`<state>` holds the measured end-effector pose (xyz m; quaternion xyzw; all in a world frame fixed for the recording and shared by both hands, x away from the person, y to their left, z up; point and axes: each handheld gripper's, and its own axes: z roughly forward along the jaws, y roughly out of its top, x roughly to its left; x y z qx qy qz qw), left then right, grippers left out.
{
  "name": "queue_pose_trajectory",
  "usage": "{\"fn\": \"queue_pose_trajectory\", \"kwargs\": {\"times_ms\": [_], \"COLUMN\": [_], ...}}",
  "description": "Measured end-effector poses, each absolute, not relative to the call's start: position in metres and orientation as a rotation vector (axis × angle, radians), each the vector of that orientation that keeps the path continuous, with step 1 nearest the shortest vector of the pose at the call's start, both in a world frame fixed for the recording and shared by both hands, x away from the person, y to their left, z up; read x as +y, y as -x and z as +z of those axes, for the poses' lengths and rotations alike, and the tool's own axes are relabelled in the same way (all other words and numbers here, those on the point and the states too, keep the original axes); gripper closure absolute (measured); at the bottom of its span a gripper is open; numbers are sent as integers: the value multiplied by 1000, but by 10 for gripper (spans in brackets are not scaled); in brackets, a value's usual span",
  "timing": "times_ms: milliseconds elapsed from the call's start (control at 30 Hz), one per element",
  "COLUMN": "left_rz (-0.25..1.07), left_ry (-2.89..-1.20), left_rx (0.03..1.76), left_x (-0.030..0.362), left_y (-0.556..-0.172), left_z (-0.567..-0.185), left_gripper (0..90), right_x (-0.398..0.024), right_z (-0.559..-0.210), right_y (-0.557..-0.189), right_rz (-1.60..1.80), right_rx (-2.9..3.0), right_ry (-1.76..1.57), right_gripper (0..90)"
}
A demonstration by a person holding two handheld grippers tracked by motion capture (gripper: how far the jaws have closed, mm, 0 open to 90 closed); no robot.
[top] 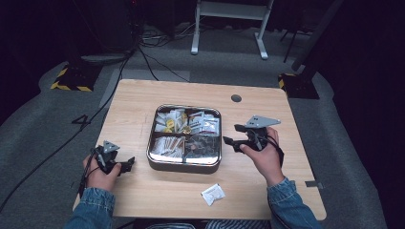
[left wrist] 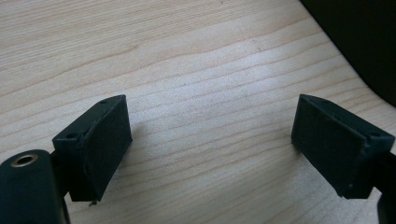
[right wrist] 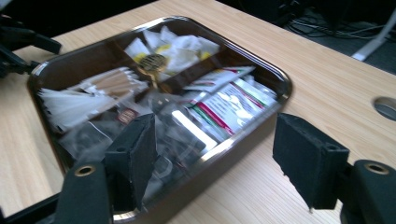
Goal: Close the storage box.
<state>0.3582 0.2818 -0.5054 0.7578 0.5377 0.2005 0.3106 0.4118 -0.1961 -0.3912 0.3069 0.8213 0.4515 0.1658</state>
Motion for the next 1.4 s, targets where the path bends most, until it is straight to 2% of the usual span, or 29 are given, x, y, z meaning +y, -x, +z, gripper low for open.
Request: {"fn": "queue_pose_trajectory", "kwargs": {"times_ms": [500, 1400], "left_rz": [528, 527], "left_ry": [-2004, -2015], "left_rx": [1418, 1405], "left_x": [282, 281], "left_y": [-358, -361], "left_z": [-505, -505], "left_gripper": [123, 110], "right_x": [-257, -303], "right_z": [-395, -443], "right_y": [-402, -399], "right_rz": [1251, 1092], "right_rx": [2282, 2341], "right_ry": [-1004, -1171], "right_gripper": [305, 255]}}
